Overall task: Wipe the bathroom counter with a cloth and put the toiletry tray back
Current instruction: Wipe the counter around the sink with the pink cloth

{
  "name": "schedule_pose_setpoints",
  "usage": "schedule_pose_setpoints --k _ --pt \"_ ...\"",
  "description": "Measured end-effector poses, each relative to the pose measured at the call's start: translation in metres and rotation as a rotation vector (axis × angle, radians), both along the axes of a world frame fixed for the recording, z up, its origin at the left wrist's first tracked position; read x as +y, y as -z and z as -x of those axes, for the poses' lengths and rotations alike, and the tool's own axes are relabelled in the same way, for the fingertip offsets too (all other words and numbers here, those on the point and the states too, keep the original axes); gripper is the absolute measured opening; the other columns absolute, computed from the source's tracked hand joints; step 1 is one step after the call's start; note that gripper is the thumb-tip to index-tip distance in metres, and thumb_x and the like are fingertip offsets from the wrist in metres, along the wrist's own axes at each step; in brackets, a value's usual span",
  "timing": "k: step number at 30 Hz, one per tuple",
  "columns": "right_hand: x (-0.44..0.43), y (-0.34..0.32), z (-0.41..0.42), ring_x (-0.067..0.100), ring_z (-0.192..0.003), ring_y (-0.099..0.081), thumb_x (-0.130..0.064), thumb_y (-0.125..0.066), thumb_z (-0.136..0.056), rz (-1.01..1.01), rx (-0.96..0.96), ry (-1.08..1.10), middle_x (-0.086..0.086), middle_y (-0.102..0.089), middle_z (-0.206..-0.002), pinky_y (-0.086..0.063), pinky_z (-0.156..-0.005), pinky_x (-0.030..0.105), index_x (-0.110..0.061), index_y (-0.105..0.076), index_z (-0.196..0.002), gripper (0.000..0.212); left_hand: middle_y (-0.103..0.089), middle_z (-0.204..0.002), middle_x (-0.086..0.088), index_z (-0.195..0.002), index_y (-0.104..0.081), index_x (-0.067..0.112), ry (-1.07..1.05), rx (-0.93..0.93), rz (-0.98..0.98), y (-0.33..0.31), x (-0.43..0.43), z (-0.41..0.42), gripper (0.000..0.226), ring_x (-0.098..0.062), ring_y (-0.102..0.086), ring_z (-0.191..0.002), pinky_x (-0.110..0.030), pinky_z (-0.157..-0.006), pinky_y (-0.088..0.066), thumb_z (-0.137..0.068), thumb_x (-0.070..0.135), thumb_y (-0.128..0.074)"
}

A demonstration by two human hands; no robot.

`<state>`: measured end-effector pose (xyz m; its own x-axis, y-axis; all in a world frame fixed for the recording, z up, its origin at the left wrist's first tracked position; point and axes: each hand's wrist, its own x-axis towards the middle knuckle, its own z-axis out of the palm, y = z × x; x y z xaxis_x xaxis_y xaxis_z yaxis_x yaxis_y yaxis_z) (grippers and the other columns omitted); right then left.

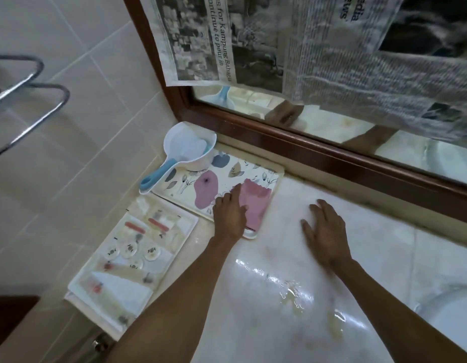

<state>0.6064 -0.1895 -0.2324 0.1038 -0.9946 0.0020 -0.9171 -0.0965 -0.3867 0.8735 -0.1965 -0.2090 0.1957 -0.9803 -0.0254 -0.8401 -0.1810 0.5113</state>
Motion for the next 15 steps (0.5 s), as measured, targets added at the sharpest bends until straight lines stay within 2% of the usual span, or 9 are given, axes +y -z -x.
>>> schedule_pose_setpoints --k 3,5,8,10,13,15 --pt "0.007 0.003 -0.004 0.026 -0.143 -0.033 -0.043 -0.041 -0.099 0.045 -0.011 0.021 0.006 -0.036 -0.156 -0.027 -0.116 0.045 -0.014 -0.046 -0.140 0.050 -0.070 -0.117 -0.013 -0.149 -0.049 0.024 0.022 0.123 0.105 0.002 0.002 0.003 0.056 -0.037 -0.065 -0.101 -0.047 -0.081 -0.054 -0.097 0.009 -0.064" --pt "0.011 0.006 -0.006 0.026 -0.146 -0.029 -0.043 -0.037 -0.100 0.040 -0.010 0.031 0.005 -0.033 -0.158 -0.025 -0.119 0.046 -0.015 -0.043 -0.142 0.052 -0.068 -0.120 -0.010 -0.150 -0.050 0.026 0.037 0.172 0.159 -0.003 0.003 0.003 0.052 -0.033 -0.065 -0.103 -0.047 -0.080 -0.055 -0.102 0.009 -0.060" --pt "0.012 0.006 -0.006 0.026 -0.149 -0.025 -0.044 -0.033 -0.101 0.027 0.005 0.031 0.005 -0.030 -0.160 -0.023 -0.120 0.046 -0.016 -0.041 -0.144 0.053 -0.066 -0.129 -0.011 -0.153 -0.050 0.021 0.056 0.288 0.191 -0.024 0.001 0.003 0.051 -0.030 -0.063 -0.117 -0.042 -0.094 -0.053 -0.103 0.011 -0.052" --pt "0.012 0.002 -0.005 0.025 -0.151 -0.021 -0.046 -0.030 -0.101 -0.007 0.013 0.017 0.005 -0.027 -0.162 -0.020 -0.122 0.045 -0.017 -0.038 -0.147 0.055 -0.066 -0.134 -0.008 -0.154 -0.048 0.024 0.086 0.367 0.164 -0.048 -0.001 0.009 0.057 -0.028 -0.063 -0.121 -0.039 -0.100 -0.052 -0.097 0.015 -0.046" --pt "0.017 -0.006 0.005 0.023 -0.154 -0.011 -0.051 -0.023 -0.100 -0.085 0.039 -0.017 0.006 -0.013 -0.167 -0.013 -0.125 0.042 -0.019 -0.028 -0.155 0.064 -0.071 -0.130 -0.006 -0.157 -0.042 0.028 0.189 0.380 0.159 -0.080 -0.006 0.027 0.066 -0.027 -0.066 -0.113 -0.036 -0.095 -0.053 -0.093 0.013 -0.047" --pt "0.025 -0.012 0.019 0.022 -0.155 -0.004 -0.054 -0.020 -0.100 -0.133 0.051 0.034 0.004 -0.002 -0.168 -0.007 -0.125 0.042 -0.020 -0.019 -0.158 0.068 -0.074 -0.117 -0.002 -0.158 -0.042 0.029 0.262 0.417 0.146 -0.092 -0.007 0.045 0.069 -0.019 -0.067 -0.100 -0.027 -0.091 -0.053 -0.094 0.006 -0.056"
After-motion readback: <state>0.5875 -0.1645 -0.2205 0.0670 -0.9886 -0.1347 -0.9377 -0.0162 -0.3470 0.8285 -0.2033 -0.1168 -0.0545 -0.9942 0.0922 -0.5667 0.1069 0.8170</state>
